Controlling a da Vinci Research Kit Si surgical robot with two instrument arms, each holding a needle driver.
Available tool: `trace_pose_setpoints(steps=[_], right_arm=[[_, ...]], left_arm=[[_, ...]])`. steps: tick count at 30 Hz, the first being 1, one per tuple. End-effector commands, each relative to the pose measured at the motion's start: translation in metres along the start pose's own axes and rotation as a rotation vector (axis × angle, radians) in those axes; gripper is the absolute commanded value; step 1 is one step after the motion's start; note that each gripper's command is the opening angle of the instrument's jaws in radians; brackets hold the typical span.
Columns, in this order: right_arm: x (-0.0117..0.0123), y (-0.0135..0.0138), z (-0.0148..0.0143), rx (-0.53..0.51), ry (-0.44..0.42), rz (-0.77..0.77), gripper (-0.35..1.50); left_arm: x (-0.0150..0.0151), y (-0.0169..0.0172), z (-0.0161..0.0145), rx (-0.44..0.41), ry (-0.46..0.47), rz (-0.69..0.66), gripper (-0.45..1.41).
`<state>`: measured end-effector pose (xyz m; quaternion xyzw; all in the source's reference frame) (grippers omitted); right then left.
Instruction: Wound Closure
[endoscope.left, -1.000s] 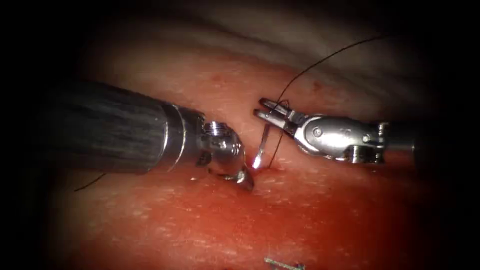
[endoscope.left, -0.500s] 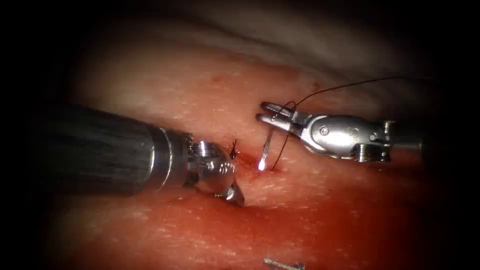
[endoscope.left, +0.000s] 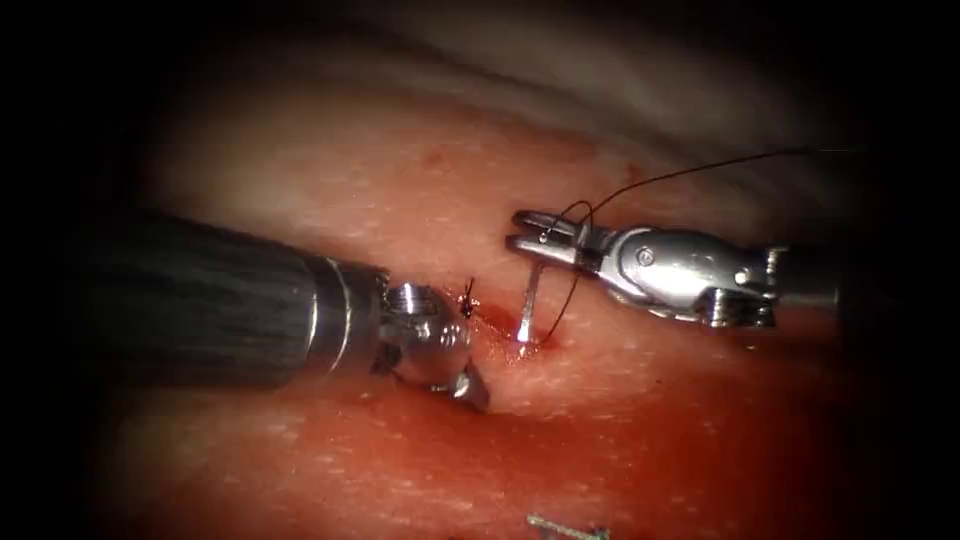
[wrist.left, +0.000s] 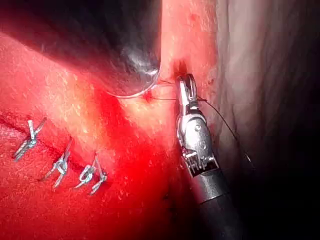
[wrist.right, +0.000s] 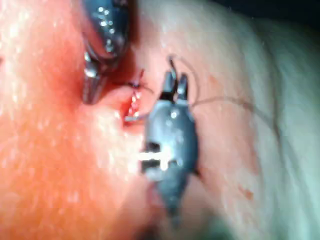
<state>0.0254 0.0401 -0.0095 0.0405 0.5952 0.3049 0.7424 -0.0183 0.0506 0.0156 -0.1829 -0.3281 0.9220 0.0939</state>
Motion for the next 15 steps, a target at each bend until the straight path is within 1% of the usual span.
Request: trace_pose_setpoints(steps=[1,6,12,15], right_arm=[[-0.0004,-0.0002,0.0008,-0.002,0.003,0.021,-0.35],[-0.0006,-0.0003,0.0009,0.012,0.012,0.131,-0.35],[-0.0007,-0.0005,0.0008,0.009,0.015,0.183,-0.35],[-0.0009,-0.0006,0.0007,0.013,0.001,0.218,-0.35]], left_arm=[[0.0002,0.0001,0.001,-0.001,0.0,0.0,-0.35],[0.0003,0.0002,0.0011,0.0,0.0,-0.001,-0.35],[0.0003,0.0003,0.001,-0.001,0.0,-0.001,-0.35],[0.0003,0.0003,0.001,-0.001,0.0,0.0,-0.35]])
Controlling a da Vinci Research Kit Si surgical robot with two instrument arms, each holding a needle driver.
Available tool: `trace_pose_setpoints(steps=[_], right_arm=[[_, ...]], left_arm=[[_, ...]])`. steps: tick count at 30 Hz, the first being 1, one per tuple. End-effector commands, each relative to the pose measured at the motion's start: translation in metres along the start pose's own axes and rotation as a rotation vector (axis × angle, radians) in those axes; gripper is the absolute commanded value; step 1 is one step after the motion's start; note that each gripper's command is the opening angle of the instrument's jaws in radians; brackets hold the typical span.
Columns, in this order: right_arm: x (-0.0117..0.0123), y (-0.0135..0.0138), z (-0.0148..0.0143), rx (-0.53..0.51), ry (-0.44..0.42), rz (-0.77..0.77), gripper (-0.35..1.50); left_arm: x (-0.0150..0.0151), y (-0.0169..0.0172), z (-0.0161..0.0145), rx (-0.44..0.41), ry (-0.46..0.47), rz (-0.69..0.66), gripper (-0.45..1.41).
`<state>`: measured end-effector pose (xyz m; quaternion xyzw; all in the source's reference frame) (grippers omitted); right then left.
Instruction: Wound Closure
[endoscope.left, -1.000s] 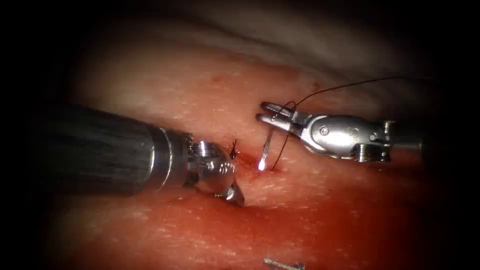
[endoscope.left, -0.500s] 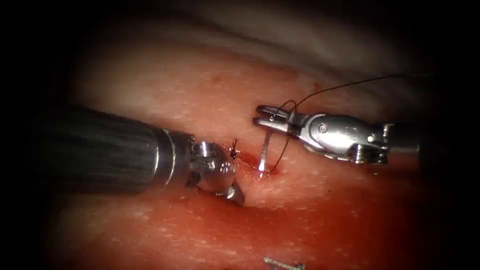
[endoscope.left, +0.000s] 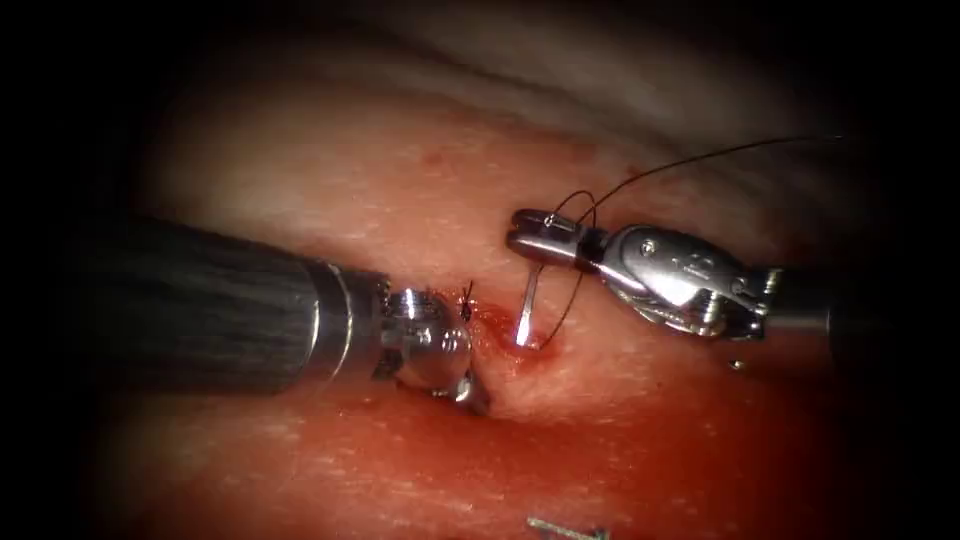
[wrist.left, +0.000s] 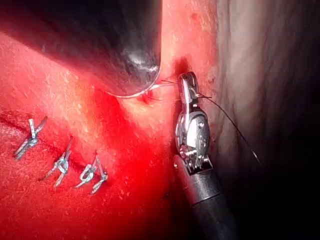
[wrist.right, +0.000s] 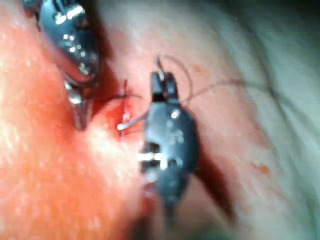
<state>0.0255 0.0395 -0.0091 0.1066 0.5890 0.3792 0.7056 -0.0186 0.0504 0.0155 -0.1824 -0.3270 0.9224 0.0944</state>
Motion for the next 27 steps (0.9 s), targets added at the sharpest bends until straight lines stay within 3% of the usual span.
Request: trace_pose_setpoints(steps=[1,16,22,27], right_arm=[[-0.0004,-0.0002,0.0007,0.005,-0.005,0.017,-0.35],[-0.0026,-0.0008,0.0016,0.131,-0.067,0.406,-0.35],[-0.0024,-0.0009,0.0014,0.111,-0.067,0.508,-0.35],[-0.0011,0.0,0.0003,0.024,-0.046,0.542,-0.35]], left_arm=[[0.0001,0.0,0.0008,-0.004,0.0,0.001,-0.35],[-0.0001,-0.0001,0.0005,-0.007,0.0,0.003,-0.35],[-0.0001,0.0,0.0005,-0.007,0.0,0.003,-0.35],[0.0,0.0002,0.0005,-0.006,0.001,0.002,-0.35]])
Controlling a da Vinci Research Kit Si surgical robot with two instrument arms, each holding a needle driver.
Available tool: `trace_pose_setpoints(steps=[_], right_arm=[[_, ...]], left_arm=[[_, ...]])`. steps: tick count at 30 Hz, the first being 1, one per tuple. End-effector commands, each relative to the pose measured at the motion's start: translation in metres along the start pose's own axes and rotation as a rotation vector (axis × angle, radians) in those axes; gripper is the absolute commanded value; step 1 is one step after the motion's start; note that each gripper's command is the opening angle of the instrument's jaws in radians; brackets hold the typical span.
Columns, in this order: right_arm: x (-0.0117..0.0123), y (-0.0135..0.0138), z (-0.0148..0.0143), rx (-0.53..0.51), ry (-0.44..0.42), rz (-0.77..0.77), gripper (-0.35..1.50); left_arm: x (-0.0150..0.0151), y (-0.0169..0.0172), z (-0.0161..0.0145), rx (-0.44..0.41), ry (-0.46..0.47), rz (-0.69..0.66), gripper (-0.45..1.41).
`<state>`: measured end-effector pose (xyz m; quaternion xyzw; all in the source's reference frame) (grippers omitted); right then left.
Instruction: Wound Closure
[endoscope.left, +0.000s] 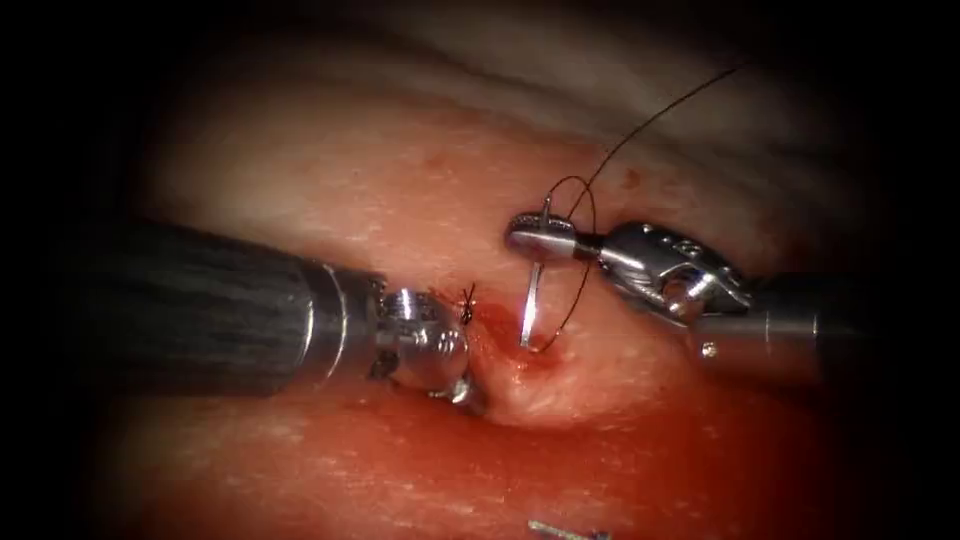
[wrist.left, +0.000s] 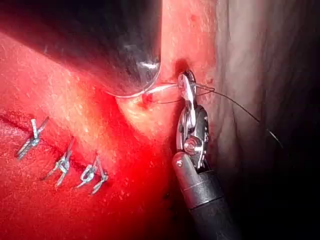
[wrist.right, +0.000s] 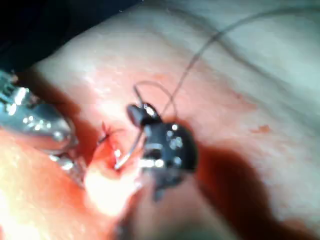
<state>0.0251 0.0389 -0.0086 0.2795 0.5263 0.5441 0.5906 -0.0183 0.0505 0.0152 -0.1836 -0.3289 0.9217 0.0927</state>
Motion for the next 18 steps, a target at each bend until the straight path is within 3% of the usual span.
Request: trace_pose_setpoints(steps=[1,8,18], right_arm=[[-0.0002,0.0001,0.0007,-0.012,0.011,-0.001,-0.35],[-0.0005,-0.0003,0.0011,-0.022,0.019,0.1,-0.35],[-0.0012,-0.0013,0.0016,0.019,-0.048,0.492,-0.35]], left_arm=[[0.0002,0.0001,0.0009,-0.001,0.0,-0.002,-0.35],[0.0002,0.0001,0.0009,-0.001,0.0,-0.002,-0.35],[0.0002,0.0,0.001,-0.001,0.0,-0.002,-0.35]])
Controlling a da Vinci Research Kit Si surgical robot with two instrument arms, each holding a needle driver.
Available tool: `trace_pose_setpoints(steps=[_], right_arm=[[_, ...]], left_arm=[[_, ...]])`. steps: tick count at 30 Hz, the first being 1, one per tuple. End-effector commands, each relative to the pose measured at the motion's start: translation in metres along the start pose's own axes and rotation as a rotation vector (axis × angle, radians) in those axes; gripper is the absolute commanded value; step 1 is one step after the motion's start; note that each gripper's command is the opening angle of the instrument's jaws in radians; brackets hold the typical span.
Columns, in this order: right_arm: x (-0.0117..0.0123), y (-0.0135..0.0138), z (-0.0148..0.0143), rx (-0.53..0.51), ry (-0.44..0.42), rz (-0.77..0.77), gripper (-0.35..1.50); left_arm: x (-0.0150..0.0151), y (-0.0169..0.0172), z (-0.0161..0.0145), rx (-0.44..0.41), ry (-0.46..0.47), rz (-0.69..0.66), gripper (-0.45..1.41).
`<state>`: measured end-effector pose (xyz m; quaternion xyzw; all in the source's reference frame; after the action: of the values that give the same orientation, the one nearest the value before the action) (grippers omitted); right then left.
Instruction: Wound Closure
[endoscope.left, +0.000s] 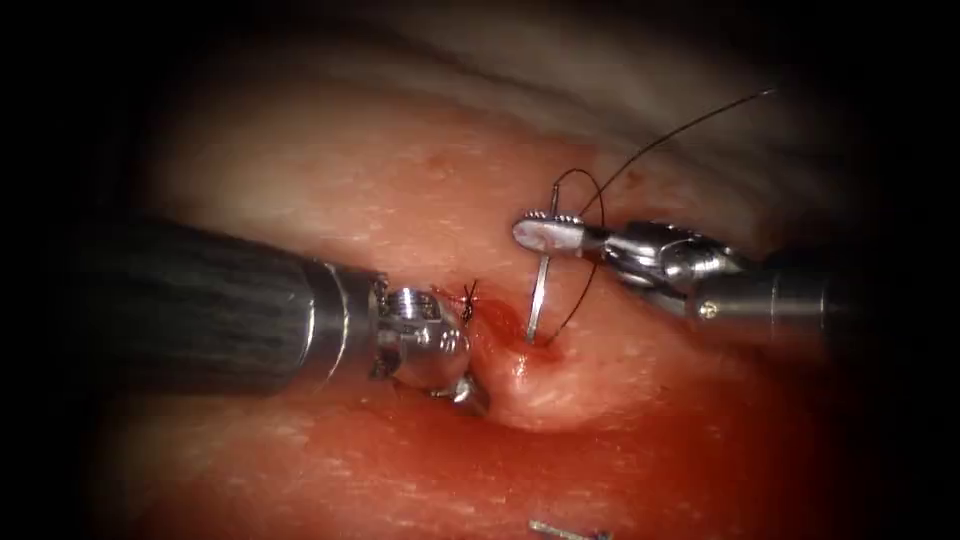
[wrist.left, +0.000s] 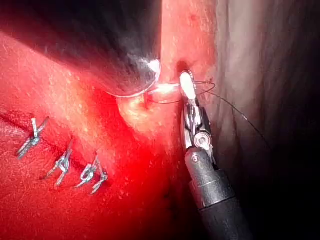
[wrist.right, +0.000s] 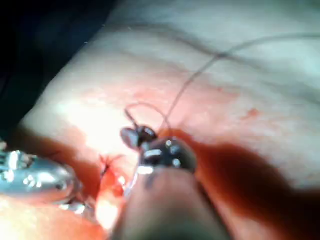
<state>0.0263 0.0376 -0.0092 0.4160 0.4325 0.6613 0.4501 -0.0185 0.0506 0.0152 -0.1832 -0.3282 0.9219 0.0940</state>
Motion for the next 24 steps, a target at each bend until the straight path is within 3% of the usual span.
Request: trace_pose_setpoints(steps=[1,6,12,17,18,20,24], right_arm=[[-0.0001,0.0,0.001,0.003,-0.013,0.023,-0.35],[-0.0012,-0.0005,0.0019,0.018,-0.099,0.209,-0.35],[-0.0027,-0.0016,0.0029,0.041,-0.183,0.302,-0.35],[-0.0016,-0.0016,0.0026,0.064,-0.082,0.242,-0.35],[-0.0013,-0.0014,0.0025,0.078,-0.041,0.225,0.24],[-0.0003,-0.0005,0.0018,0.139,0.056,0.161,1.06],[0.0005,0.0002,0.0001,0.145,0.097,0.038,1.25]], left_arm=[[0.0001,0.0001,0.0009,-0.003,0.0,-0.005,-0.35],[0.0001,0.0001,0.0009,-0.003,0.0,-0.005,-0.35],[0.0,0.0001,0.0009,-0.004,0.0,-0.005,-0.35],[0.0,0.0001,0.0006,-0.006,0.0,-0.004,-0.35],[0.0,0.0001,0.0006,-0.007,0.0,-0.004,-0.35],[0.0001,-0.0001,-0.0002,-0.008,0.011,-0.003,-0.35],[0.0,-0.0009,-0.0025,0.029,0.088,0.016,-0.14]])
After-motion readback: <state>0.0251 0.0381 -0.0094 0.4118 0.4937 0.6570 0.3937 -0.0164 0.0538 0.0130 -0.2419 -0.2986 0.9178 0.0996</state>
